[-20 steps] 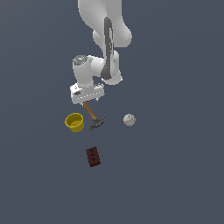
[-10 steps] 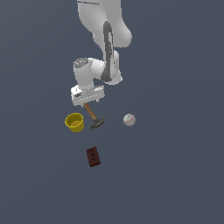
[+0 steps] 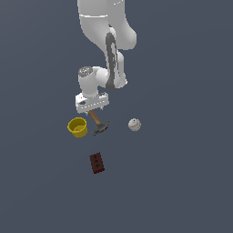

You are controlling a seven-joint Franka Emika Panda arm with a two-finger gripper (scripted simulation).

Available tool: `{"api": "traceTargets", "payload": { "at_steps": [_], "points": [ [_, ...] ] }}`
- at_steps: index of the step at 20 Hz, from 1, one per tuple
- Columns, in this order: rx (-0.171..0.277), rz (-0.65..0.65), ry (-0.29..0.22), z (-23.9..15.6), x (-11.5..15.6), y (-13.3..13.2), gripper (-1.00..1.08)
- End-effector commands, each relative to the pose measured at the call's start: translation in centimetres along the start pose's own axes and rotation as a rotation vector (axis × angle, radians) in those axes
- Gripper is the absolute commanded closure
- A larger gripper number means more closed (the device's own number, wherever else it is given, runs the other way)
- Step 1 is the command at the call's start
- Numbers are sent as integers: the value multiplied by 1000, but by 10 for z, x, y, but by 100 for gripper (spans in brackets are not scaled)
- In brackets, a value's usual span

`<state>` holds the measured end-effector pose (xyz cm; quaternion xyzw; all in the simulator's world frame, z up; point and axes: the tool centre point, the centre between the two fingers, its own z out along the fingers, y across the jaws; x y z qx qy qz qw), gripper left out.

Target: Pick up a designated object from a clutter of objects.

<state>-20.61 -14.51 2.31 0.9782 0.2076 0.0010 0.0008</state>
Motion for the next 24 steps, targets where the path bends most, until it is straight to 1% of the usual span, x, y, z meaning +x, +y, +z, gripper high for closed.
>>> {"api": "traceTargets", "payload": {
  "at_steps": [1,4,5,17,24],
  "points": [
    [2,-2,-2,5,0,-1,-92],
    [2,-2,-2,6,0,-1,-92],
    [2,-2,-2,6,0,-1,108],
    [-3,0,2,4,1,2,108],
    [-2,0,3,-9,11,1,108]
  ]
}}
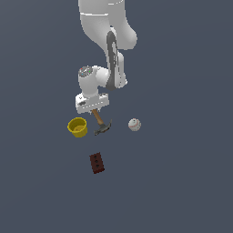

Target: Pick up a designated object from a clutter of objects.

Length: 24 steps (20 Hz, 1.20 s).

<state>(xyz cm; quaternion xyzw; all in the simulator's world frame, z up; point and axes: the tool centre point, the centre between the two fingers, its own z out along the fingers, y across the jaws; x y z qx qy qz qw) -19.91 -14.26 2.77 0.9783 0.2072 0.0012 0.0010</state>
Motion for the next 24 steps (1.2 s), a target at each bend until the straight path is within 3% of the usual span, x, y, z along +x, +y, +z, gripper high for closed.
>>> {"api": "traceTargets", "payload": {
  "at_steps": [1,9,24],
  "points": [
    [-2,-1,2,-8,6,0,108],
    [-1,-1,2,-47,34,-1,108],
    [-2,-1,-1,-157,113,-3,108]
  ]
}}
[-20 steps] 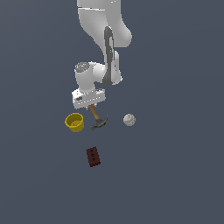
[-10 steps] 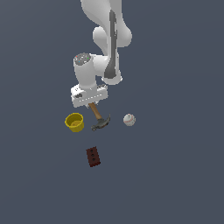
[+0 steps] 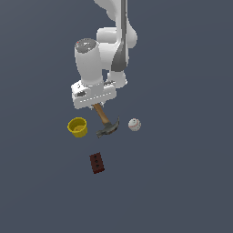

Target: Pick up a designated object from a clutter of objects.

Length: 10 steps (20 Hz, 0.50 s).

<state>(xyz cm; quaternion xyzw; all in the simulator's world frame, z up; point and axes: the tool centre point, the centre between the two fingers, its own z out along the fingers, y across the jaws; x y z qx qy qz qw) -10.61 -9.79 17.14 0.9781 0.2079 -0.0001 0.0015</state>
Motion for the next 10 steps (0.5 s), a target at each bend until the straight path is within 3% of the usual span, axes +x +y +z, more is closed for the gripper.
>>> {"api": "traceTargets", "payload": {
  "at_steps": [1,10],
  "points": [
    [-1,0,2,-21,15,0,108],
    [0,-1,1,-95,70,0,108]
  ]
}}
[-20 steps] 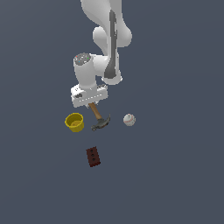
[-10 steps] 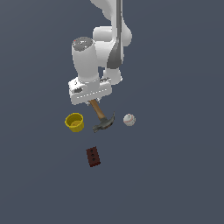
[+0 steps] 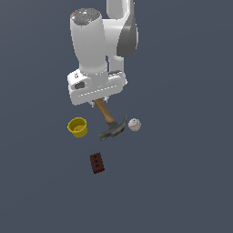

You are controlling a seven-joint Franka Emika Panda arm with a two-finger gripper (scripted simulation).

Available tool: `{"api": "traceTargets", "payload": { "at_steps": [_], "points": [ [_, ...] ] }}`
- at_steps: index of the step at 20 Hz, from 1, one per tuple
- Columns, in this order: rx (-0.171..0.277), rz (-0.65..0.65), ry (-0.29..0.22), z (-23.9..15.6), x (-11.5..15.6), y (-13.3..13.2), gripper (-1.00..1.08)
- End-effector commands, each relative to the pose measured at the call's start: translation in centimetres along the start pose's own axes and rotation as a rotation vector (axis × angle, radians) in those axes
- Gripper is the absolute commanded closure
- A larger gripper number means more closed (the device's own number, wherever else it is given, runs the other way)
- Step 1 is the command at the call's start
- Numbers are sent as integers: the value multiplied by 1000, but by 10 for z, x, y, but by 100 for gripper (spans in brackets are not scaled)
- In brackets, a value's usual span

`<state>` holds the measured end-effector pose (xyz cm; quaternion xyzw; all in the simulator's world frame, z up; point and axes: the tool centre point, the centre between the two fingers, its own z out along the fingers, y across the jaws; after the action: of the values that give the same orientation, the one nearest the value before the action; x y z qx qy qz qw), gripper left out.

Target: Pick up a designated object from a clutter of objects.

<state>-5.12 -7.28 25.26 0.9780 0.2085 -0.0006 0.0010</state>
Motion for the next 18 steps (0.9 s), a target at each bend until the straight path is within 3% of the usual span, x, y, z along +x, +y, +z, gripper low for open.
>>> {"api": "traceTargets", "payload": {
  "at_steps": [1,18],
  "points": [
    [-1,0,2,-21,15,0,108],
    [1,0,2,-116,90,4,108]
  ]
}}
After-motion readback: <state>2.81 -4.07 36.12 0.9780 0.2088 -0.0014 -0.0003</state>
